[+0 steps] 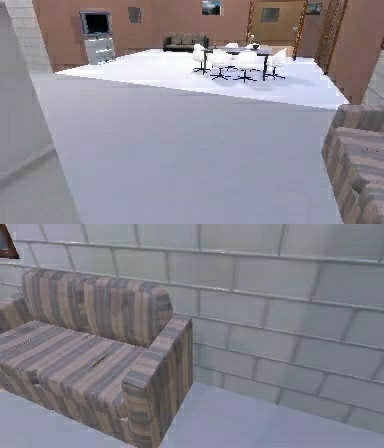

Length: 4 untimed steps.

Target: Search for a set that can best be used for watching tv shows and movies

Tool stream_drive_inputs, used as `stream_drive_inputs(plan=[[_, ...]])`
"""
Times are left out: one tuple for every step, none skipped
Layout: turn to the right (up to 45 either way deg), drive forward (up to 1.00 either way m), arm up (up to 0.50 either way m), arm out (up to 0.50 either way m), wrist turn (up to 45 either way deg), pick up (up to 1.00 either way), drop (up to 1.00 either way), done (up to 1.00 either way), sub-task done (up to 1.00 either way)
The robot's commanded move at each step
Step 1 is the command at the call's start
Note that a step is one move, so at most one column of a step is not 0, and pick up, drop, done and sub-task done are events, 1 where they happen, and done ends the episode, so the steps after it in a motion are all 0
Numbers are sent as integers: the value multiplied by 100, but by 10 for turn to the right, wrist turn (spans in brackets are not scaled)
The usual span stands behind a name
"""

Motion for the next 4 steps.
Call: stream_drive_inputs(plan=[[450, 0, 0, 0, 0, 0, 0, 0, 0], [450, 0, 0, 0, 0, 0, 0, 0, 0], [210, 0, 0, 0, 0, 0, 0, 0, 0], [0, 5, 0, 0, 0, 0, 0, 0, 0]])
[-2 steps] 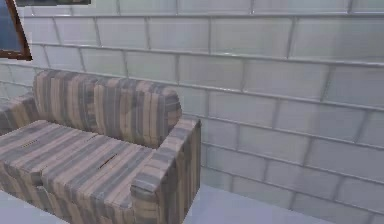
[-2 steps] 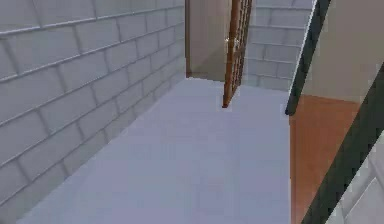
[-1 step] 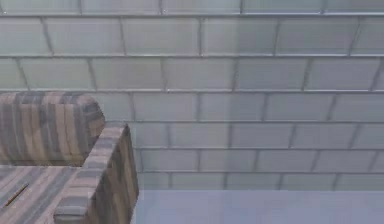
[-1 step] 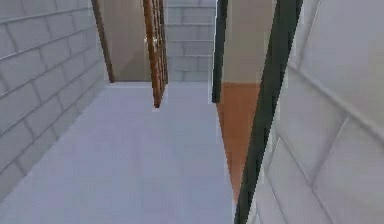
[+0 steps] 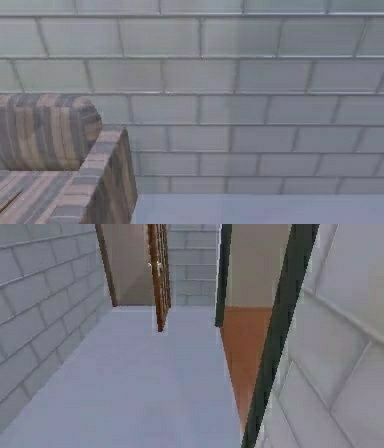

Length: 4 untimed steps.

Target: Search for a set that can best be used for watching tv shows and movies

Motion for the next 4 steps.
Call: stream_drive_inputs(plan=[[-450, 0, 0, 0, 0, 0, 0, 0, 0], [-300, 0, 0, 0, 0, 0, 0, 0, 0], [-30, 0, 0, 0, 0, 0, 0, 0, 0], [0, 45, 0, 0, 0, 0, 0, 0, 0]])
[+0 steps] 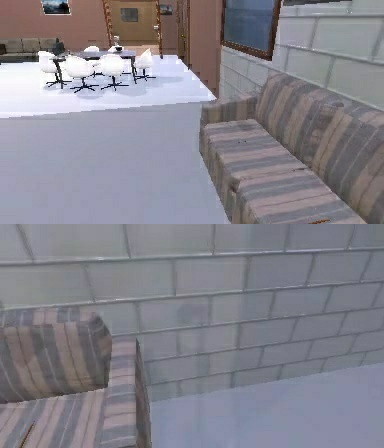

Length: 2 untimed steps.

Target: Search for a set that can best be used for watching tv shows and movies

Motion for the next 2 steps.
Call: stream_drive_inputs(plan=[[-450, 0, 0, 0, 0, 0, 0, 0, 0], [-120, 0, 0, 0, 0, 0, 0, 0, 0]])
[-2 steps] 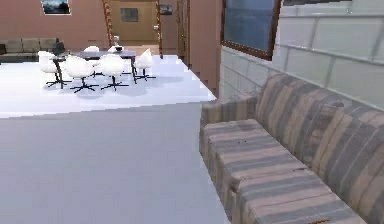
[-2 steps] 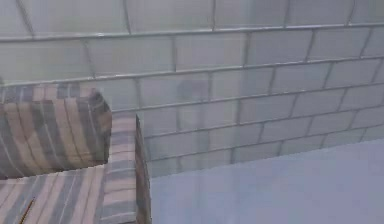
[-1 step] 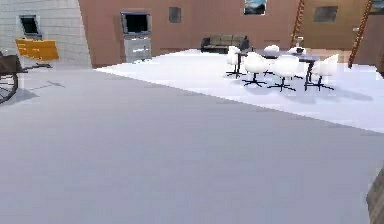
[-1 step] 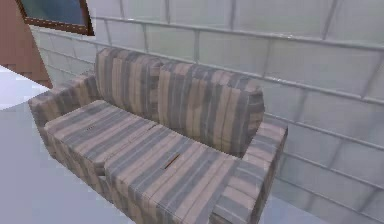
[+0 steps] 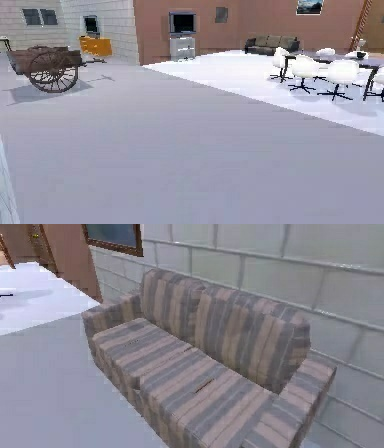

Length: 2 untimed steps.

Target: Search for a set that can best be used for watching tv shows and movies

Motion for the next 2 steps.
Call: stream_drive_inputs(plan=[[0, 25, 0, 0, 0, 0, 0, 0, 0], [180, 0, 0, 0, 0, 0, 0, 0, 0]])
